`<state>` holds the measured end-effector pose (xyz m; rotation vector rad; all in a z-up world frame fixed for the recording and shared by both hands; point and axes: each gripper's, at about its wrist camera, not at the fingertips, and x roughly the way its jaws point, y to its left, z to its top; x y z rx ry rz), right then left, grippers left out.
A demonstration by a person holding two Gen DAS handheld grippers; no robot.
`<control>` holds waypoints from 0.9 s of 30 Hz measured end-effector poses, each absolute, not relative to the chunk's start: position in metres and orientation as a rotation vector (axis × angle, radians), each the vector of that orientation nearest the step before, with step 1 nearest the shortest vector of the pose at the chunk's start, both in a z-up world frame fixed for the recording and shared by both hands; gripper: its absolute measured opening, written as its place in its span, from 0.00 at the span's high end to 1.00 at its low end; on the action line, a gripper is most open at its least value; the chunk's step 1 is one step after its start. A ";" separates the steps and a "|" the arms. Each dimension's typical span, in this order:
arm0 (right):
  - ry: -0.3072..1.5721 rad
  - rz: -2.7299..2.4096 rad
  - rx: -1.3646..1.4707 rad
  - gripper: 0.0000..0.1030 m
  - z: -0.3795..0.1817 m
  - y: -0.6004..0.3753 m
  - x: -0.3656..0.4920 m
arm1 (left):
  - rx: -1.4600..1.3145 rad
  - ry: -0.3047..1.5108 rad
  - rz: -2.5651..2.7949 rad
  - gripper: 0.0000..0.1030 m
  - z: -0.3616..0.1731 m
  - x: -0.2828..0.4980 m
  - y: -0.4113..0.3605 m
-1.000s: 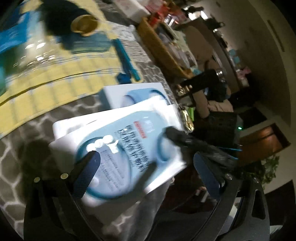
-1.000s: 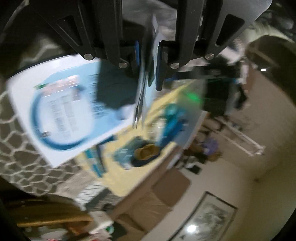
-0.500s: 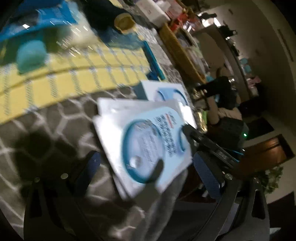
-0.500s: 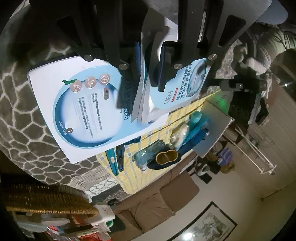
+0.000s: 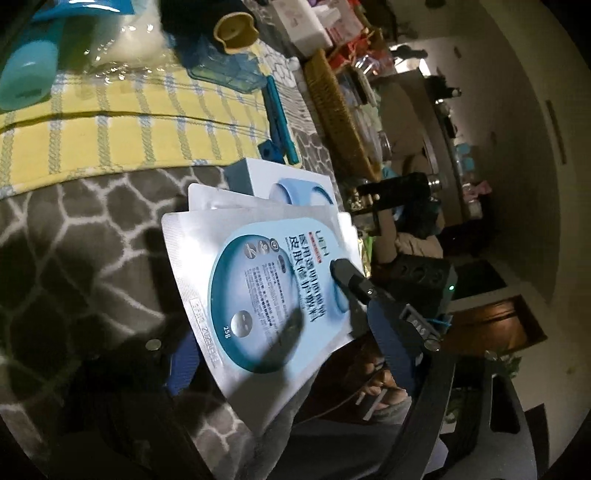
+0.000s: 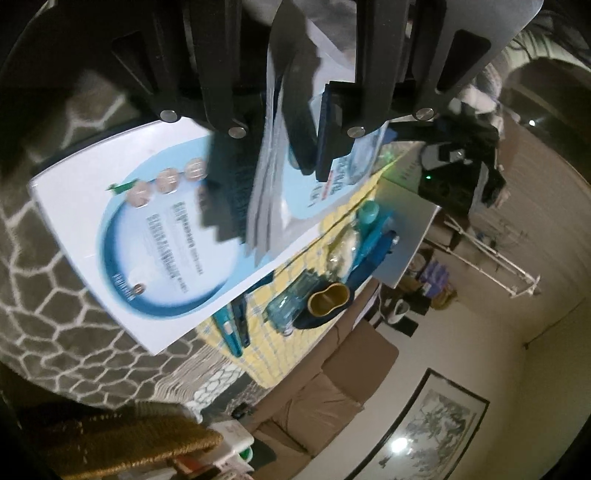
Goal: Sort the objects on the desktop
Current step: 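Lower the upright mask packet over the cardboard box with the right gripper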
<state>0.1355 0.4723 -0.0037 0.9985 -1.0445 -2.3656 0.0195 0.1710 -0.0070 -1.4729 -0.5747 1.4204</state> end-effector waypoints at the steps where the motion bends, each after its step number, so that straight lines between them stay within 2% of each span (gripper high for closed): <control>1: -1.049 -2.364 0.991 0.80 -0.001 0.472 0.135 | -1.471 -0.584 1.409 0.22 -0.008 0.020 0.173; 8: -1.188 -2.304 0.939 0.81 0.010 0.483 0.136 | -1.403 -0.560 1.396 0.18 0.003 0.027 0.183; 12: -1.320 -2.280 0.996 0.81 -0.013 0.500 0.142 | -1.458 -0.409 1.490 0.16 -0.007 0.024 0.188; 15: -1.410 -2.218 0.970 0.87 -0.029 0.506 0.149 | -1.450 -0.414 1.491 0.16 -0.011 0.026 0.185; 18: -1.386 -2.232 0.968 0.87 -0.027 0.504 0.149 | -1.449 -0.431 1.502 0.15 -0.010 0.027 0.183; 21: -1.380 -2.196 0.974 0.86 -0.028 0.500 0.142 | -1.450 -0.421 1.477 0.09 -0.008 0.029 0.190; 24: -1.358 -2.175 0.966 0.85 -0.026 0.489 0.134 | -1.468 -0.431 1.392 0.15 -0.008 0.031 0.200; 27: -1.321 -2.203 0.948 0.85 -0.014 0.483 0.132 | -1.465 -0.457 1.403 0.30 -0.007 0.029 0.195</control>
